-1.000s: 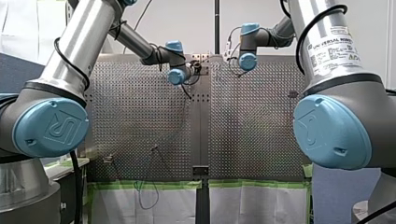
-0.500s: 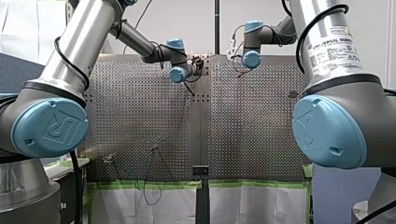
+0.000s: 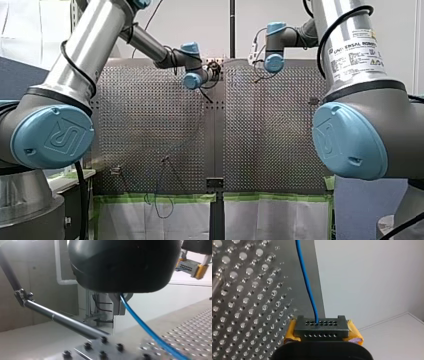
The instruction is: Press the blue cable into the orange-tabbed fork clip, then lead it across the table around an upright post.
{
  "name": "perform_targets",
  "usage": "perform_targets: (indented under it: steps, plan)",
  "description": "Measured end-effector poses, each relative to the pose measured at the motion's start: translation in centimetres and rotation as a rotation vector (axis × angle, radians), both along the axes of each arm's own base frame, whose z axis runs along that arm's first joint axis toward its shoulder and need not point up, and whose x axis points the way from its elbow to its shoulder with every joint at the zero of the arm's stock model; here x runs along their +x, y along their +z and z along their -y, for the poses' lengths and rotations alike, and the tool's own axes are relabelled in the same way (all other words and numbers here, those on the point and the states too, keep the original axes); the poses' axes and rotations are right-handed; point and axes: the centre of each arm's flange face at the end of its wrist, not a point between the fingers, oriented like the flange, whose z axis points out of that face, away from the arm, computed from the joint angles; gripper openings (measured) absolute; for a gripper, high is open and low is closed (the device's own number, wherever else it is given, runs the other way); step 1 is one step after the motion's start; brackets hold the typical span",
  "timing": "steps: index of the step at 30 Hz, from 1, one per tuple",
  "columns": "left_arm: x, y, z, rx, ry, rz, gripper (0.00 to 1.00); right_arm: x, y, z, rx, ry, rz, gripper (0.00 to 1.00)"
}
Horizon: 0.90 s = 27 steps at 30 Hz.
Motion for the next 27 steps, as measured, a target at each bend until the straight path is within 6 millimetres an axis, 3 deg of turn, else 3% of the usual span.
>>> perform_targets:
  steps: [4,13,20,27]
  plan:
    - [0.2,-0.3,0.4,0.0,-0.007,-0.004,0.0,-0.6,0.0,0.3,0.003,-0.01,-0.001,0.0]
    - [-0.1,1.5,1.6,-0.01,-0.032,0.024,0.0,-2.7,0.2,1.2,0.012,-0.043,-0.001,0.0]
    - [-0.7,1.8,2.5,-0.011,-0.051,0.028,0.0,-4.6,-0.2,2.1,0.026,-0.062,-0.002,0.0]
    - [-0.2,-0.8,3.3,0.009,-0.057,-0.007,0.0,-6.4,-1.5,2.9,0.048,-0.081,-0.004,0.0]
